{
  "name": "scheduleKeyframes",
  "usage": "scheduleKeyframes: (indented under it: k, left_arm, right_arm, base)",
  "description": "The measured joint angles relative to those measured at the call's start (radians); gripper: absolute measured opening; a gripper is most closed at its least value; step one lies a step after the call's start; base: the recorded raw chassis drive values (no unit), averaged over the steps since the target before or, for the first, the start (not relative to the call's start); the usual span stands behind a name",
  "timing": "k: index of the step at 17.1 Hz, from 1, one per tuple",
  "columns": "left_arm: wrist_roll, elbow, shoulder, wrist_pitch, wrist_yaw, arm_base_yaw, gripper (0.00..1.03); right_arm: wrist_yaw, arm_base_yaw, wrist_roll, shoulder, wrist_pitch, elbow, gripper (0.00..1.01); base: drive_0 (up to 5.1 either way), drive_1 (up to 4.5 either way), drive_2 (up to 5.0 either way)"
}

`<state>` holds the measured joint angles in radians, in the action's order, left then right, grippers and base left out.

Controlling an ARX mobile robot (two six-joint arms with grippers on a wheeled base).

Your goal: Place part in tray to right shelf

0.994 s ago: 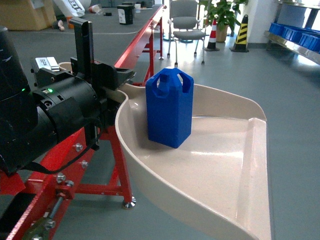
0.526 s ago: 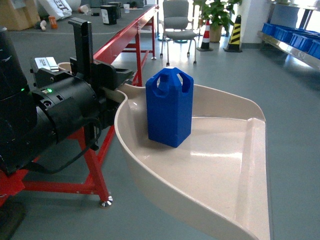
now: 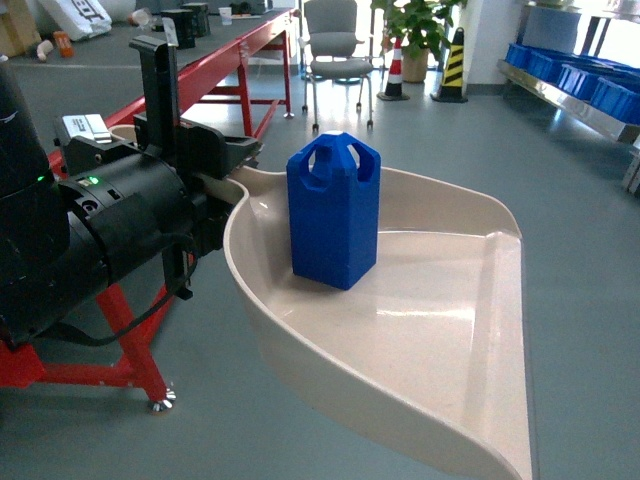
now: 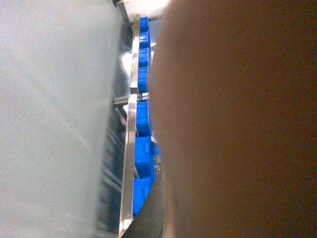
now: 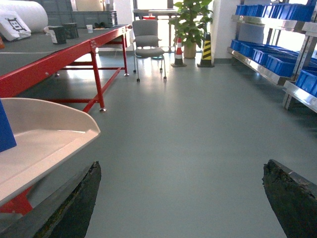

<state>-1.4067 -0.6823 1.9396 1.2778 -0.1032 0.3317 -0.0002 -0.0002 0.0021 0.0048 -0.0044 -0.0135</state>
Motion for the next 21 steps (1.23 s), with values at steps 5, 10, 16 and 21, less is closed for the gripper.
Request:
scheduleKeyframes:
  k: [5,10,16,21]
  left_arm:
    - [-0.001,-0.001,0.000,-0.002,-0.006,0.013,0.12]
    - [-0.001,0.001,-0.002,0.003,-0.004,0.006,0.12]
    - [0.000,0.002,-0.002,0.003,-0.005,0.006,0.12]
    - [-0.001,0.002,-0.002,0.002,-0.003,0.005,0.12]
  right_arm:
    - [0.001,0.000,0.000,0.000,-0.001,0.000,0.98]
    - [0.000,0.000,0.000,0.000,0.000,0.000,0.98]
    - [0.000,0.000,0.000,0.000,0.003,0.000,0.98]
    - [0.000,0.000,0.000,0.000,0.002,0.000,0.98]
  base:
    - [0.0,0.00,0.0]
    - [0.0,3.46,-3.4]
    - [0.0,4.33,-4.3]
    - [0.0,4.34,-4.3]
